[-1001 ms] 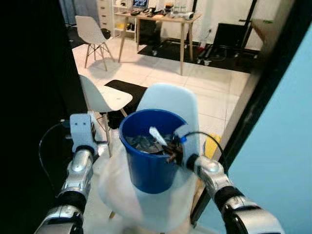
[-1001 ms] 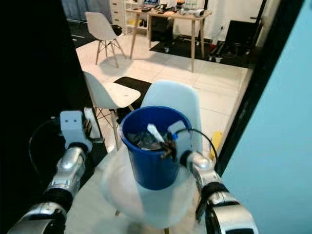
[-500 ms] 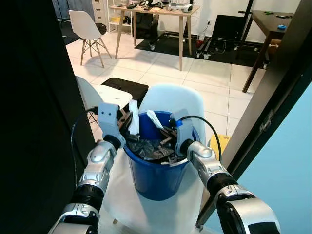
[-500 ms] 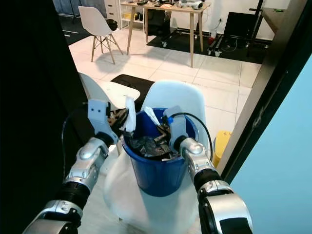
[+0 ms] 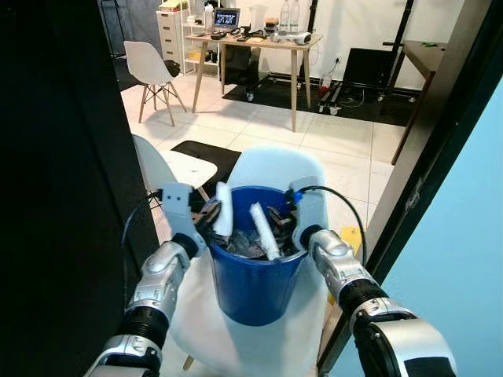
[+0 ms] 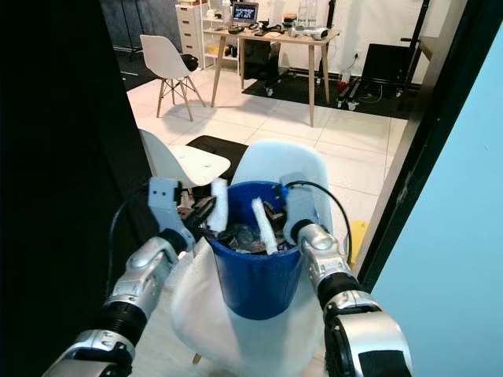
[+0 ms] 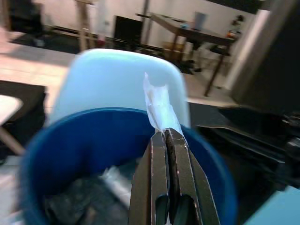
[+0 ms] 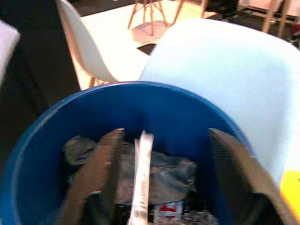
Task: Clean up the room
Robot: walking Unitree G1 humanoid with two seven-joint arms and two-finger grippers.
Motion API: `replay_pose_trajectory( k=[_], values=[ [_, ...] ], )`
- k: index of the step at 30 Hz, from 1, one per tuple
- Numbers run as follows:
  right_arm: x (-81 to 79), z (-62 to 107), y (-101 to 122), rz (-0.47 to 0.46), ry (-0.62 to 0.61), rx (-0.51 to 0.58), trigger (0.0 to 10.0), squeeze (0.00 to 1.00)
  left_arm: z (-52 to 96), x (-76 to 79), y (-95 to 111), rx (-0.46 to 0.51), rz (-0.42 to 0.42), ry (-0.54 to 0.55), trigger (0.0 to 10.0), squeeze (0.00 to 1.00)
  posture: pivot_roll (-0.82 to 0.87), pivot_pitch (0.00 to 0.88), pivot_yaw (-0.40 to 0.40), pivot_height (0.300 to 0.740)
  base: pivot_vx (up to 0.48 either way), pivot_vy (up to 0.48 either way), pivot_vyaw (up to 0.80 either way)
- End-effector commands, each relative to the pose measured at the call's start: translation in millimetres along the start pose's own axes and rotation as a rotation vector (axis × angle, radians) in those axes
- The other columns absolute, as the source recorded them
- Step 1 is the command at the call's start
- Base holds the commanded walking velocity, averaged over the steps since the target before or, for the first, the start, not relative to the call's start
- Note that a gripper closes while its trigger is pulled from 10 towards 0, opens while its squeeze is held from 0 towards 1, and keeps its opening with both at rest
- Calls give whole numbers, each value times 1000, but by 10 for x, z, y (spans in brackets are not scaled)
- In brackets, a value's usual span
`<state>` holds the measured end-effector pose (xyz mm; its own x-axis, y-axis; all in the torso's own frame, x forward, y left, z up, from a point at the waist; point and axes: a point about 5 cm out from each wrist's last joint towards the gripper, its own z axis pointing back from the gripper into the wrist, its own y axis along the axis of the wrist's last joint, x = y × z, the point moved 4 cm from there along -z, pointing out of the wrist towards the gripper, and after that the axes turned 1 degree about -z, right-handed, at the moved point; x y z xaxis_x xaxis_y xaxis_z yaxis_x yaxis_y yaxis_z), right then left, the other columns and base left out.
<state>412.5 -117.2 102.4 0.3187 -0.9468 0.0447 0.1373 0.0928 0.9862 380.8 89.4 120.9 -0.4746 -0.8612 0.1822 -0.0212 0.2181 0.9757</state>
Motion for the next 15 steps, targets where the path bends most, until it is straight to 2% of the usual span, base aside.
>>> replay_pose_trajectory(
  k=[1, 4, 5, 6, 7, 8, 9, 11, 13, 15],
  values=[
    [47, 1, 17, -25, -24, 8, 10000, 1000, -41, 62, 8, -11, -21, -40, 10000, 0, -67, 0, -22, 740, 0, 0, 0],
    [120, 21, 19, -41, -56, 18, 10000, 1000, -67, 98, -14, -32, -68, -66, 10000, 0, -69, 0, -22, 740, 0, 0, 0],
    [186, 38, 18, -42, -87, 20, 10000, 133, -76, 106, -55, -61, -114, -77, 10000, 0, -77, 0, -19, 740, 0, 0, 0],
    [186, 38, 18, -42, -87, 20, 10000, 133, -76, 106, -55, -61, -114, -77, 10000, 0, -77, 0, -19, 740, 0, 0, 0],
    [245, 53, 18, -42, -114, 22, 10000, 0, -79, 101, -98, -91, -163, -81, 10000, 122, -78, 0, -18, 740, 0, 0, 0],
    [295, 69, 18, -44, -137, 25, 10000, 0, -78, 67, -142, -125, -226, -65, 10000, 937, -82, 0, -16, 740, 0, 0, 0],
    [373, 98, 20, -49, -171, 35, 10000, 0, -65, -79, -186, -180, -361, 18, 10000, 1000, -91, 0, -9, 740, 0, 0, 0],
    [392, 106, 20, -52, -179, 39, 10000, 0, -59, -126, -191, -192, -391, 45, 10000, 1000, -91, 0, -9, 740, 0, 0, 0],
    [412, 120, 13, -58, -181, 43, 10000, 0, -49, -182, -186, -190, -375, 77, 10000, 1000, -104, 0, -2, 740, 0, 0, 0],
    [434, 143, -11, -61, -179, 44, 10000, 0, -42, -229, -182, -182, -323, 104, 10000, 1000, -112, 0, 1, 740, 0, 0, 0]
  ],
)
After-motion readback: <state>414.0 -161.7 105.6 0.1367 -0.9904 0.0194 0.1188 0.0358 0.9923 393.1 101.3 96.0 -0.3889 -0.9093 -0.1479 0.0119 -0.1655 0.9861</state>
